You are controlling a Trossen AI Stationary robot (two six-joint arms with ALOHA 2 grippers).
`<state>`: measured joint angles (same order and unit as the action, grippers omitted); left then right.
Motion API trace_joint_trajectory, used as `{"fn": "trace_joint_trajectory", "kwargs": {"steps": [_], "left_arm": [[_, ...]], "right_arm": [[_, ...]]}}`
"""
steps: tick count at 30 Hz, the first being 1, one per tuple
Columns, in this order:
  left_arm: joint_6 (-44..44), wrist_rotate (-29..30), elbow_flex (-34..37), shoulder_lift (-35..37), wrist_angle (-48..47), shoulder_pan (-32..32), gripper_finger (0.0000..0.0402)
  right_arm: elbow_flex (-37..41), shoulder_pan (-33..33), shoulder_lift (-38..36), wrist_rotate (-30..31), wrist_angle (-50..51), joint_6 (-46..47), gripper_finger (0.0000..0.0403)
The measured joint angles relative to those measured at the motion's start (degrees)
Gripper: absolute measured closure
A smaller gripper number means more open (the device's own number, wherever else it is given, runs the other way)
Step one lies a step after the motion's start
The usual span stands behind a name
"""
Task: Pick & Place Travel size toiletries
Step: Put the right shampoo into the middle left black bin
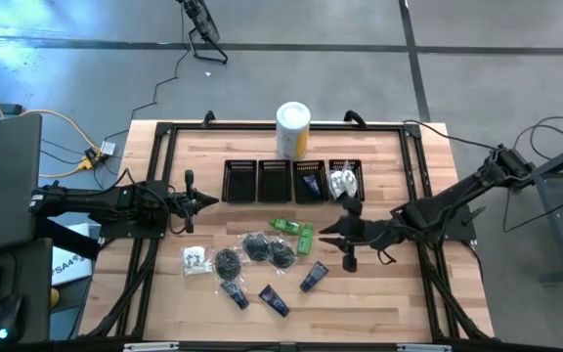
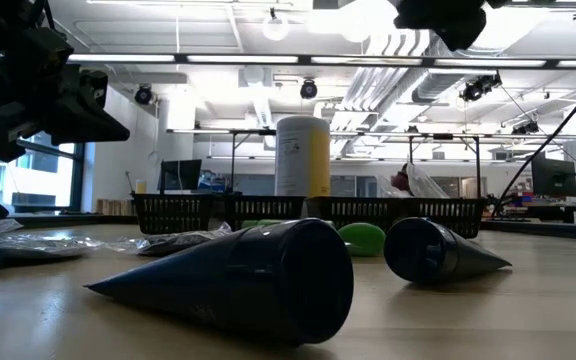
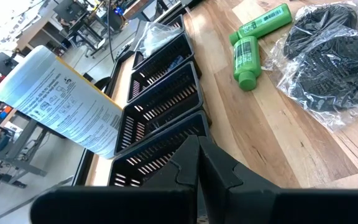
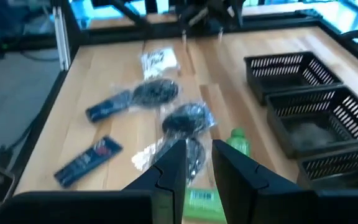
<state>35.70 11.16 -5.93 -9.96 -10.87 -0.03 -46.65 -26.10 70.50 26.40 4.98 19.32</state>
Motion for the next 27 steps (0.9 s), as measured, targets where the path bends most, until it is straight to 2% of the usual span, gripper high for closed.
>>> {"fn": "trace_joint_trajectory", "kwargs": {"steps": [3,7,10,17,19,27], "left_arm": [[0.0,0.0,0.0,0.0,0.0,0.0,0.0400],[0.0,0.0,0.0,0.0,0.0,0.0,0.0400],[0.0,0.0,0.0,0.0,0.0,0.0,0.0400],[0.0,0.0,0.0,0.0,0.0,0.0,0.0400],[0.0,0.0,0.0,0.0,0.0,0.0,0.0400],[0.0,0.0,0.0,0.0,0.0,0.0,0.0400]], "right_arm": [[0.0,1.0,0.0,0.0,-1.2,1.3,0.0333],[0.0,3.0,0.9,-2.9,-2.8,3.9,0.0333],[0.0,4.1,2.4,-4.1,-0.9,3.6,0.0333],[0.0,6.7,6.5,-6.0,2.1,-11.9,0.0333],[0.0,8.0,7.8,-8.1,2.1,-14.7,0.0333],[0.0,13.3,15.6,-19.2,1.5,-18.0,0.0333]]}}
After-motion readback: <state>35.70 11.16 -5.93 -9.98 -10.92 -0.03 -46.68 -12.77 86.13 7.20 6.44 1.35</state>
